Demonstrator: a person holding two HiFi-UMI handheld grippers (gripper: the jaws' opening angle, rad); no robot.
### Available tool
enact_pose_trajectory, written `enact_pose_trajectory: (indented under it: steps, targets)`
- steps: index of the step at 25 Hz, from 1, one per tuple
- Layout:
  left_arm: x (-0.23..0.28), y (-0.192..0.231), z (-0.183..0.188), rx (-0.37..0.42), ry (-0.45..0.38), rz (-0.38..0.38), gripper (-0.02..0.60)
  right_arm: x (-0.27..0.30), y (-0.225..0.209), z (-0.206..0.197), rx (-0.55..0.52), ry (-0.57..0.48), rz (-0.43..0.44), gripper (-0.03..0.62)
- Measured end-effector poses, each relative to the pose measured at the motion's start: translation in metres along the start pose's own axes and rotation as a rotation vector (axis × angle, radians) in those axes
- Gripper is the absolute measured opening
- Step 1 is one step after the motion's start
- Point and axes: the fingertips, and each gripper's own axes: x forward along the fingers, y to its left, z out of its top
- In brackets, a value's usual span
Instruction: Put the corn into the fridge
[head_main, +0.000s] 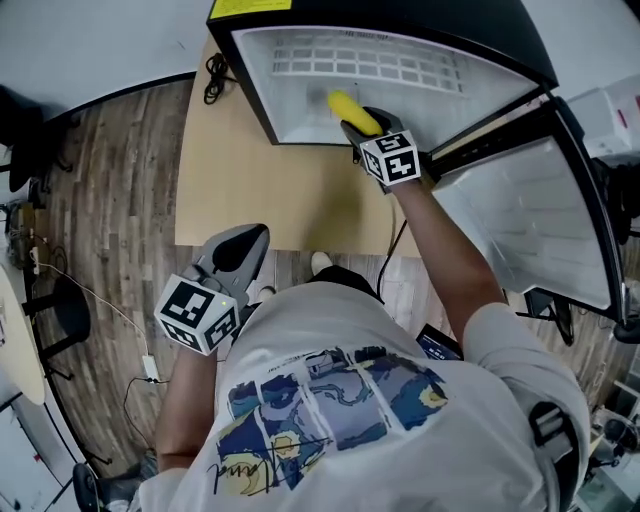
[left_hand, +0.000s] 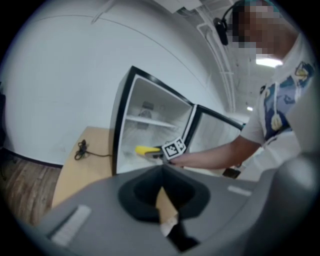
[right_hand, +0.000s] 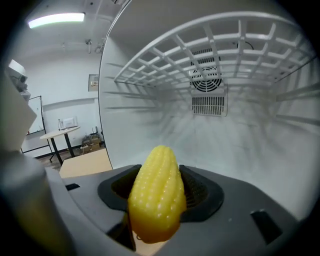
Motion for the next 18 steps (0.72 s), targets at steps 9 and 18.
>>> enact_pose_trajectory:
  steps: [9,18]
  targets:
    - [0.004,0.018,0.001,-0.026,0.020,0.073,0.009,0.057,-0.024,-0.011,-0.014,0.058,-0.003,0.239]
    - [0.001,0.030,0.001,-0.050,0.012,0.111,0.009,0.085,-0.032,-0.011,-0.043,0.117,-0.002,0.239]
